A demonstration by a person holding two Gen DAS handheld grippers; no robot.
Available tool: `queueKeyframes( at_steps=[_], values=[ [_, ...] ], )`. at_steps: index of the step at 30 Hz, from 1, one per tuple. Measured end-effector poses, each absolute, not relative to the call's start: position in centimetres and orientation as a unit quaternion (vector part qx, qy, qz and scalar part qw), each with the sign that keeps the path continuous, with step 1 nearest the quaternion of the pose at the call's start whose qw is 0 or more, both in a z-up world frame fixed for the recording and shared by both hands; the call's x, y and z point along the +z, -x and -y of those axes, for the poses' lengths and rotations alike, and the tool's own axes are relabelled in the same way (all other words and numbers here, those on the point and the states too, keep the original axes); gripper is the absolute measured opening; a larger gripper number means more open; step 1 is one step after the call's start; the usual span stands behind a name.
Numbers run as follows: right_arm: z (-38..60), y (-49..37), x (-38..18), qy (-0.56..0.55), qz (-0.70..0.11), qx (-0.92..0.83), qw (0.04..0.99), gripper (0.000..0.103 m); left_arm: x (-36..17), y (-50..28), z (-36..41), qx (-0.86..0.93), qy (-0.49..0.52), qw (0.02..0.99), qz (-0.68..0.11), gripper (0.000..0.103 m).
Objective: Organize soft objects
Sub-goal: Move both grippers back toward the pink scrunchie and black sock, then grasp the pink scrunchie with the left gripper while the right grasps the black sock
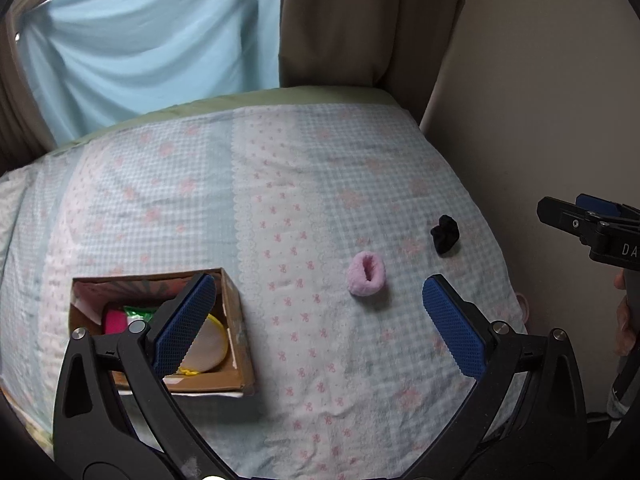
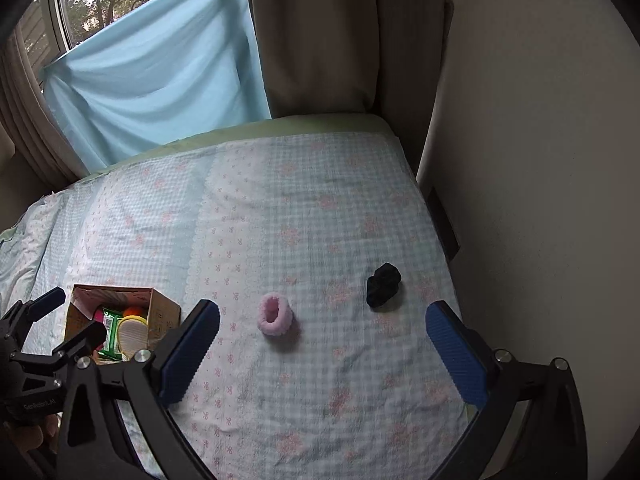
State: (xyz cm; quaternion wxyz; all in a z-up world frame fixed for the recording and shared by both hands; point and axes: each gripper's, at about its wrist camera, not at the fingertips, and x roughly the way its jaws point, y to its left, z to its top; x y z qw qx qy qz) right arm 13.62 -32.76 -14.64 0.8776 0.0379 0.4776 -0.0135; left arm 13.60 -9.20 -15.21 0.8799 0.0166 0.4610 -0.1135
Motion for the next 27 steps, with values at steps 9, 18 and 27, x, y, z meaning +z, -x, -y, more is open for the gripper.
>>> queueKeyframes(
  at_steps=[9, 18, 27],
  values=[
    [37.0, -17.6, -24.9, -0.051, -0.495, -0.039, 0.867, 0.103, -27.1, -16.9, 16.5, -0.167, -0.063, 0.857, -0.484, 0.103],
    [39.7, -22.2, -36.0, -0.066, -0.505, -0.082, 0.857, 0.103, -37.9, -20.5, 19.0, -0.166, -0.067, 0.852, -0.493, 0.102],
    [42.2, -24.7, -41.2, -0.095, -0.511, -0.133, 0.844, 0.096, -43.8, -22.1, 21.5, -0.171, -0.081, 0.846, -0.499, 0.091]
  ],
)
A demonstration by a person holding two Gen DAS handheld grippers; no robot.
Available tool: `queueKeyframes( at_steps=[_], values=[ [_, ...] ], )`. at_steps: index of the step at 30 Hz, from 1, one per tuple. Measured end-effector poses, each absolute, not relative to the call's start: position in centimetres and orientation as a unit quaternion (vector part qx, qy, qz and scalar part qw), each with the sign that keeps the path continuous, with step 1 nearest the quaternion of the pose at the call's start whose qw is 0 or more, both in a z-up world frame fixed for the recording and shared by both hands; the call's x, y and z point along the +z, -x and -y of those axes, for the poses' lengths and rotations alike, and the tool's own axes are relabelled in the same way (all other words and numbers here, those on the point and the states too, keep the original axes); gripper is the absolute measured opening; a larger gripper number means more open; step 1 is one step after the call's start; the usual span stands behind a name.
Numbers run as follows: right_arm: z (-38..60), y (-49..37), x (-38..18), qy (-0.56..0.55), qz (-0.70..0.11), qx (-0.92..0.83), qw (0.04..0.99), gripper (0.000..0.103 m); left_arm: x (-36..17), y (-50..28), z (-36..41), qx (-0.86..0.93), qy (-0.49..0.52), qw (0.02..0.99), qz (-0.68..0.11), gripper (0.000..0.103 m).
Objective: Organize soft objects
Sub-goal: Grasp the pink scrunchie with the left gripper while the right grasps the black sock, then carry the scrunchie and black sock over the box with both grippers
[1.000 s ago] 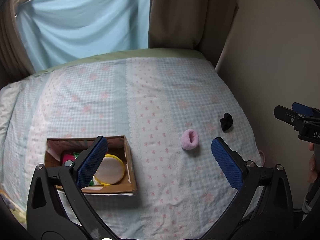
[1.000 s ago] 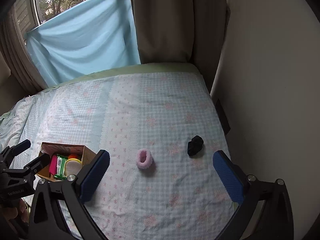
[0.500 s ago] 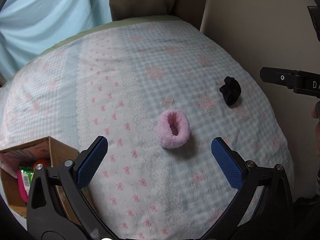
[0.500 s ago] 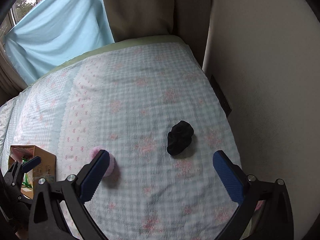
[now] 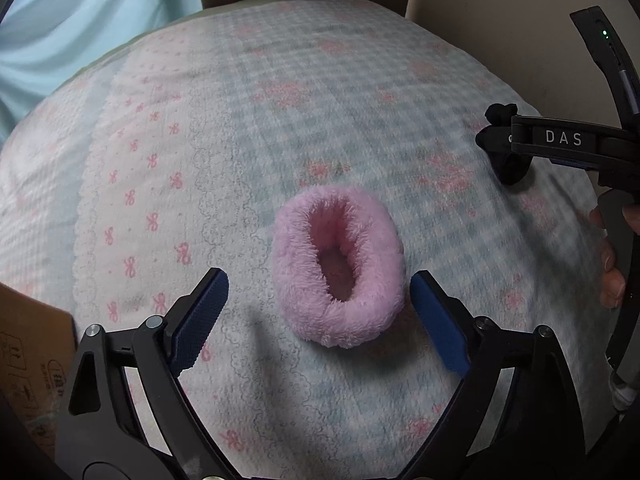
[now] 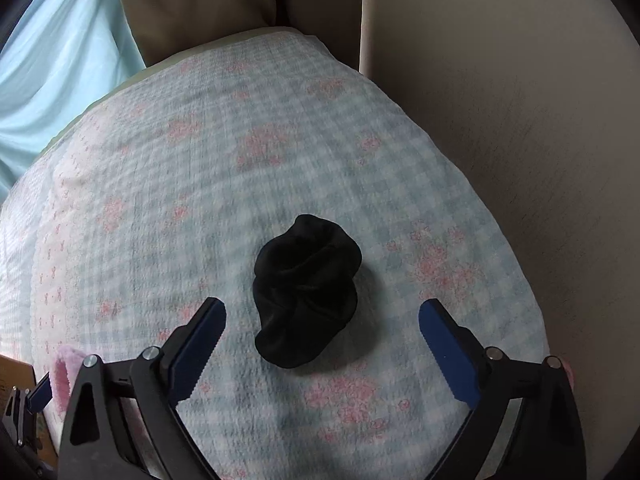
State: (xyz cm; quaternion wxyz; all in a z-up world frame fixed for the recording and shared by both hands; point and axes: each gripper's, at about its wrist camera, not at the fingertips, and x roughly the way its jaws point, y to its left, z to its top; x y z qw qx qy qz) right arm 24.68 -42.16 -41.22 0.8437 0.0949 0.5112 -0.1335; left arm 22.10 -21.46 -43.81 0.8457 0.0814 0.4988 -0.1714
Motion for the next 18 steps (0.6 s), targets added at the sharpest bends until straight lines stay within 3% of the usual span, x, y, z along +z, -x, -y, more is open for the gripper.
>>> queueKeyframes(
  at_steps=[4, 6, 7, 9, 13, 18],
  values=[
    [42.1, -25.2, -41.7, -0.094, -0.506, -0.137, 0.846, 0.092, -44.3, -22.8, 21.5, -0.168, -0.072, 0.845, -0.503, 0.084],
    [42.2, -25.5, -42.1, -0.096, -0.510, -0.136, 0.844, 0.074, -44.5, -23.0, 21.6, -0.167, -0.069, 0.844, -0.504, 0.074],
    [42.1, -25.7, -42.4, -0.096, -0.513, -0.136, 0.842, 0.068, -44.6, -23.1, 21.6, -0.167, -0.069, 0.844, -0.505, 0.071],
    [42.2, -25.7, -42.5, -0.096, -0.511, -0.140, 0.842, 0.060, -44.8, -23.2, 21.7, -0.166, -0.068, 0.841, -0.511, 0.054],
    [42.2, -25.6, -42.4, -0.102, -0.509, -0.140, 0.843, 0.033, -44.8, -23.2, 21.9, -0.173, -0.061, 0.836, -0.517, 0.046],
    [42.2, -26.1, -42.2, -0.111, -0.513, -0.130, 0.841, 0.029, -44.4, -22.9, 22.0, -0.167, -0.067, 0.837, -0.517, 0.040]
  ],
)
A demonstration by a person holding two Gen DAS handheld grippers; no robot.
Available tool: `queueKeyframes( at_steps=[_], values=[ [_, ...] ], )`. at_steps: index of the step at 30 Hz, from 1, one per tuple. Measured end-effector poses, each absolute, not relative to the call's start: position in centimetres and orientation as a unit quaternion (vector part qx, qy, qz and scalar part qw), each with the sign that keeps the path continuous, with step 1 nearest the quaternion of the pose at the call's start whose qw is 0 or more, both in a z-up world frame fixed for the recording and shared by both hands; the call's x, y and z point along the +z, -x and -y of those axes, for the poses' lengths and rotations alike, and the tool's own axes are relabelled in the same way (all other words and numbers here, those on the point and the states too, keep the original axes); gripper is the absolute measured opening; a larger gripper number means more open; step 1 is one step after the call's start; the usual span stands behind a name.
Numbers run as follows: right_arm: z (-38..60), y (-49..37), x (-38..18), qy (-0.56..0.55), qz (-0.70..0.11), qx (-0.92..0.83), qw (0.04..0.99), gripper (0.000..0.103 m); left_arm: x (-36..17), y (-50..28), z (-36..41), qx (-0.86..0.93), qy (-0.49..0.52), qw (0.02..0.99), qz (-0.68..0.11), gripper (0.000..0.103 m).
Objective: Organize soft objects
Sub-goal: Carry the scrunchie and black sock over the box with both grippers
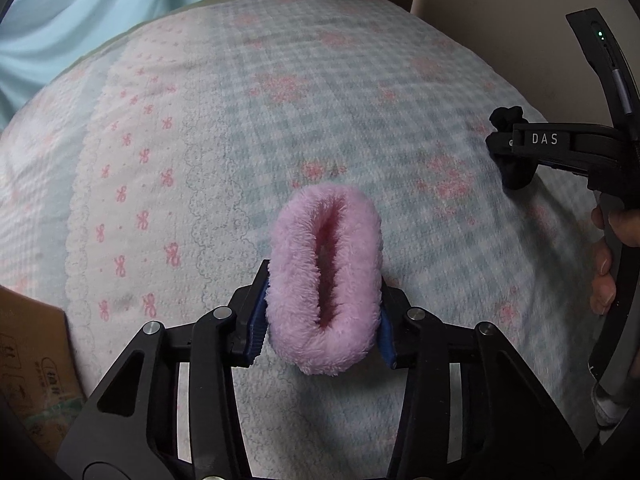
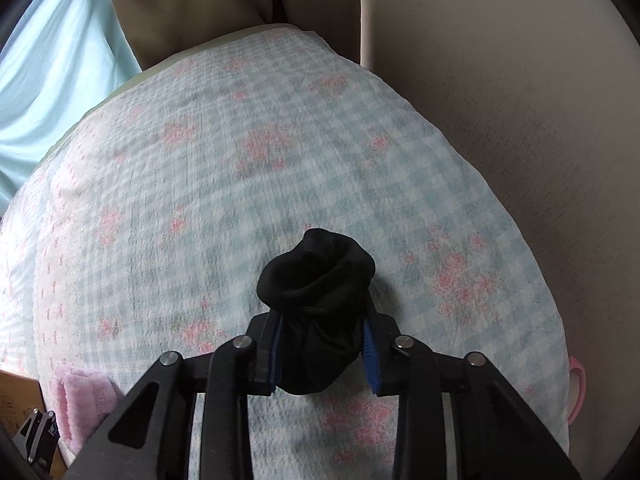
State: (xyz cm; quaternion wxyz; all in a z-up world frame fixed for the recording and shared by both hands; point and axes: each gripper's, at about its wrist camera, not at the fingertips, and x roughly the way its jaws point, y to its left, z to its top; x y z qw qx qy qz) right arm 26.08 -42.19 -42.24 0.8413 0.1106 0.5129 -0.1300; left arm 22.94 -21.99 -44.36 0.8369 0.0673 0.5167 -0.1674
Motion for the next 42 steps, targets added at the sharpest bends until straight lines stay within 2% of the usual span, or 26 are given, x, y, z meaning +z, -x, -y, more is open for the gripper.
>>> queueKeyframes(
  at_steps=[7, 14, 22, 32, 42],
  values=[
    [41.7, -24.7, -39.9, -0.112, -0.504, -0.123, 0.847, 0.029, -43.2, -22.6, 21.7, -0.164, -0.062, 0.841, -0.512, 0.040],
    [40.2, -22.3, -34.7, -0.107, -0.484, -0.114, 0.861, 0.029, -39.3, -21.8, 21.4, -0.164, -0.051, 0.855, -0.489, 0.040],
    [38.0, -18.6, -25.0, -0.116, -0.466, -0.092, 0.872, 0.029, -31.8, -20.0, 20.2, -0.158, -0.031, 0.867, -0.471, 0.040],
    [32.7, -13.1, -13.2, -0.094, -0.439, -0.049, 0.892, 0.029, -18.9, -16.1, 15.8, -0.138, 0.001, 0.887, -0.441, 0.040],
    [23.9, -10.1, -7.1, -0.058, -0.417, 0.021, 0.907, 0.029, -11.2, -11.4, 7.7, -0.091, 0.016, 0.906, -0.412, 0.040]
  ],
)
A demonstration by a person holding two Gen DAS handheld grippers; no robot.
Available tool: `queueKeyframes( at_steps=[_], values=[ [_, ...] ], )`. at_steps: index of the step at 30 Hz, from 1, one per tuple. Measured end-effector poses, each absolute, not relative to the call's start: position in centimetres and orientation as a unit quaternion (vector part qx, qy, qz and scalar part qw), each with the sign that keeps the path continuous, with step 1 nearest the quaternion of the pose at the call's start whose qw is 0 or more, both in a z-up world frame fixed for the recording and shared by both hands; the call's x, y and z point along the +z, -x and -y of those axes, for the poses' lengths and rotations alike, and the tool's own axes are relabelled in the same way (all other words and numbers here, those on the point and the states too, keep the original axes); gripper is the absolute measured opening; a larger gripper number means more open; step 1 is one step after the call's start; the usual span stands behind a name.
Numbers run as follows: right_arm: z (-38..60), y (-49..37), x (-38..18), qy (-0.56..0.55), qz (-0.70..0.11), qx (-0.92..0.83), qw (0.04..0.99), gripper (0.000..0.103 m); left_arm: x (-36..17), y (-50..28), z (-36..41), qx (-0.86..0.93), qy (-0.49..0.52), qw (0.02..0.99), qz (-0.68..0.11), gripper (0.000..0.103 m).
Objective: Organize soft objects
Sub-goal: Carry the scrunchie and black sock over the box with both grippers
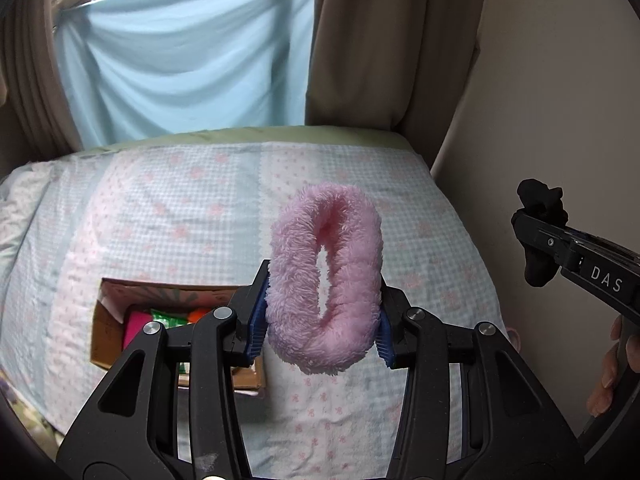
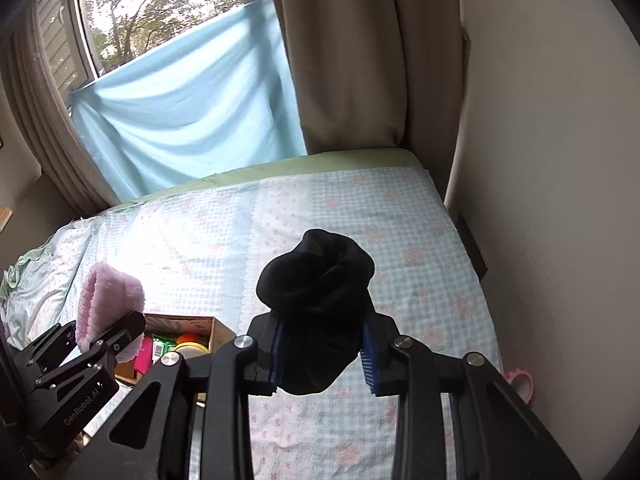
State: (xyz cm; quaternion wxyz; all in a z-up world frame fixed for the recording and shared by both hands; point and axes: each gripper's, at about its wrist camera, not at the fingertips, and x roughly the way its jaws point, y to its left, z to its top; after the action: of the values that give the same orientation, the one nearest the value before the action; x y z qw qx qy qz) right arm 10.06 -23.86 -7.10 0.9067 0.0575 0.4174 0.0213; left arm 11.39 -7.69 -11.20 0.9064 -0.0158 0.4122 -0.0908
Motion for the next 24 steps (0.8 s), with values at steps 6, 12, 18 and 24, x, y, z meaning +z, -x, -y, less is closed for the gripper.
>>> queueKeyframes(
  at_steps=[6, 12, 18, 24],
  values=[
    [17.5, -9.1, -5.8, -0.042, -0.416, 0.055, 0.907, 0.029, -9.6, -9.7, 1.4, -0.059, 0.031, 0.912, -0.406, 0.040],
    [11.4, -9.3, -6.5, -0.038, -0.422, 0.071, 0.903, 0.029, -9.3, -9.3, -5.4, -0.044, 0.041, 0.909, -0.412, 0.040],
    [5.9, -10.0, -7.7, -0.044, -0.433, 0.066, 0.898, 0.029, -9.9, -10.4, -11.0, -0.050, 0.036, 0.902, -0.427, 0.040],
    [1.2, -10.9, -9.5, -0.053, -0.454, 0.053, 0.888, 0.029, -10.9, -12.3, -15.9, -0.069, 0.030, 0.896, -0.439, 0.040]
  ],
)
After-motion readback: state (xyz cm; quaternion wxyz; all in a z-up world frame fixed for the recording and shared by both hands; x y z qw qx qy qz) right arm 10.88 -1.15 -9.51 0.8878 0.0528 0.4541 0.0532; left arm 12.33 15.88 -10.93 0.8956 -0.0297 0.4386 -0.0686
